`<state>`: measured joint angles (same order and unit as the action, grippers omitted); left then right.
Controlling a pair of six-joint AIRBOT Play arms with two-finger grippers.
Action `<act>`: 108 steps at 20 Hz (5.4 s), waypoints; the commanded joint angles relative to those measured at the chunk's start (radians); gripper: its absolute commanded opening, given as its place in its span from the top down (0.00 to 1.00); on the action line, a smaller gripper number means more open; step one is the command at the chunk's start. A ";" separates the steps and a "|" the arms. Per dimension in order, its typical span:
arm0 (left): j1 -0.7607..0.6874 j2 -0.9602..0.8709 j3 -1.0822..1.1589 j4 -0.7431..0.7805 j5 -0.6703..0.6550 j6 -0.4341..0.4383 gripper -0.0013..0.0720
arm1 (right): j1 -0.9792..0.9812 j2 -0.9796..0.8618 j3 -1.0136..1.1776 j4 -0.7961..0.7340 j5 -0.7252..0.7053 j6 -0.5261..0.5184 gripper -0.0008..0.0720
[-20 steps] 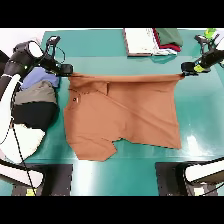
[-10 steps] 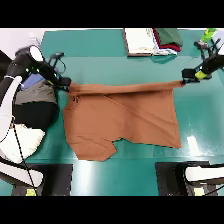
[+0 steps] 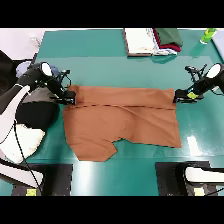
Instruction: Fold the shirts.
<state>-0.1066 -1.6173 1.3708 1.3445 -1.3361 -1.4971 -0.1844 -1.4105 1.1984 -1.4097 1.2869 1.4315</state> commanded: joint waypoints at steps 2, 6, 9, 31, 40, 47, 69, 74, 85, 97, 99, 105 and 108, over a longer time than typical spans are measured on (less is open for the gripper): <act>-0.002 0.154 -0.012 0.153 -0.002 -0.096 0.28 | -0.006 0.033 0.072 -0.008 0.107 0.000 0.31; -0.002 0.439 -0.202 0.156 -0.036 -0.131 0.28 | -0.048 0.226 -0.067 -0.008 0.131 0.000 0.31; -0.002 0.637 -0.449 0.124 -0.008 -0.182 0.28 | -0.102 0.383 -0.300 -0.008 0.131 0.000 0.31; -0.002 0.756 -0.744 -0.026 0.030 -0.204 0.27 | 0.065 0.483 -0.750 0.036 0.037 0.087 0.97; -0.197 0.756 -0.895 -0.168 0.150 -0.237 0.27 | 0.114 0.420 -0.598 -0.006 0.043 0.109 0.97; -0.266 0.756 -0.923 -0.179 0.175 -0.283 0.28 | 0.114 0.479 -0.579 -0.006 0.029 0.109 0.97; -0.265 0.756 -0.321 0.187 0.023 -0.196 0.95 | 0.006 0.669 -0.349 -0.060 0.276 0.081 0.97; -0.196 0.629 -0.303 0.256 0.209 -0.201 0.95 | -0.002 0.410 -0.140 -0.050 0.163 0.067 0.97; -0.093 0.268 -0.285 0.111 0.727 -0.114 0.95 | 0.009 -0.108 0.262 0.013 0.084 0.071 0.97; -0.093 0.206 -0.150 0.108 0.579 -0.152 0.30 | 0.038 -0.243 0.461 0.029 0.053 0.063 0.35; -0.096 0.213 -0.104 0.107 0.488 -0.151 0.30 | 0.005 -0.238 0.475 0.029 0.130 0.050 0.35; -0.105 0.223 -0.103 0.020 0.456 -0.151 0.93 | -0.103 -0.180 0.195 0.088 0.080 0.024 0.16; -0.154 0.222 -0.103 0.008 0.466 -0.144 0.95 | -0.082 -0.181 0.082 0.168 -0.026 0.015 0.17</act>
<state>-0.2314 -1.3960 1.2652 1.3830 -0.8654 -1.6474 -0.2665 -1.5955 1.3815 -1.3064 1.3430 1.4616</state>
